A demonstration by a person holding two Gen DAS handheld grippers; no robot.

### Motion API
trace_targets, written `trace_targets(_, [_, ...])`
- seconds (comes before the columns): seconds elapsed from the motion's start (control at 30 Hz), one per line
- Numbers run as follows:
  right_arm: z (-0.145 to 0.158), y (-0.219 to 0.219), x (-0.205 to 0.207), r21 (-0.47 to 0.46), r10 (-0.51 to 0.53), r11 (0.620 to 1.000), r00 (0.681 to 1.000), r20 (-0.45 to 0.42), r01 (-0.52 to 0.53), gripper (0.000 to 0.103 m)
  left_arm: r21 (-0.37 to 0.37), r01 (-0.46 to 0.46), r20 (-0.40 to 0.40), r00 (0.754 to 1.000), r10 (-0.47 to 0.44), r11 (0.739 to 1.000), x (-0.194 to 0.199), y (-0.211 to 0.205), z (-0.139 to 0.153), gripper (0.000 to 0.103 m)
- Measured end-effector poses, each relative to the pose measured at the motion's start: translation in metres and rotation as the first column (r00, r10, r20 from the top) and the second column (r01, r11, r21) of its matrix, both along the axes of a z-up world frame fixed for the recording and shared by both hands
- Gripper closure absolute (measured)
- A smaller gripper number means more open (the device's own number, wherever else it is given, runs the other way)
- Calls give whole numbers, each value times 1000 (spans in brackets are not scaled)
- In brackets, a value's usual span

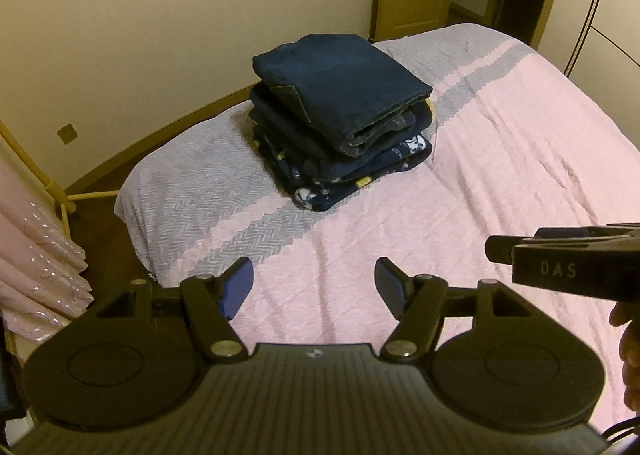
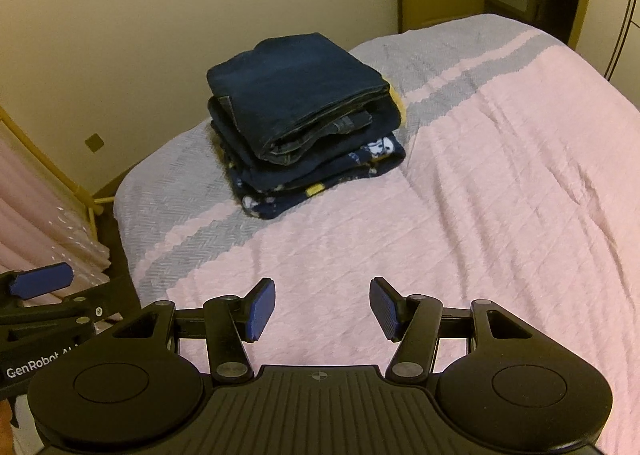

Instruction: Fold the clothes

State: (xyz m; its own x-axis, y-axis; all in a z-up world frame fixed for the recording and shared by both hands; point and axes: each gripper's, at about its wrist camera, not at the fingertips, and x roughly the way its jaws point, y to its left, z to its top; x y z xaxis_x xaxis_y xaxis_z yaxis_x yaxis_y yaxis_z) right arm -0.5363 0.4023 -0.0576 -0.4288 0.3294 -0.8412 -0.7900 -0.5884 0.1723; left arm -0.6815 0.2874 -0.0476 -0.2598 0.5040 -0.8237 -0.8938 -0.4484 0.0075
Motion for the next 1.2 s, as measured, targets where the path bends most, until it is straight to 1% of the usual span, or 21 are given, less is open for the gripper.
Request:
trace_targets(0.37, [-12,18,7,-15,4,1000,1000,8,-4,47,-26,-4,13,1000,4,1000,8,18,-13,39])
trace_targets(0.53, [-17,29,7,-25,-1,1000,1000,4,1,47,-32,-6,-3,1000,6,999,11,29,-14,39])
trace_targets(0.97, [-33,66,6,-55,-15,998,1000,13,16,47,-55,1,-15,1000,-2,998,2,77,-24,39])
trace_targets(1.2, [-37,83,1,-60,-27,998,1000,10,28,47,-65,1,-21,1000,-3,998,-4,95,-29,39])
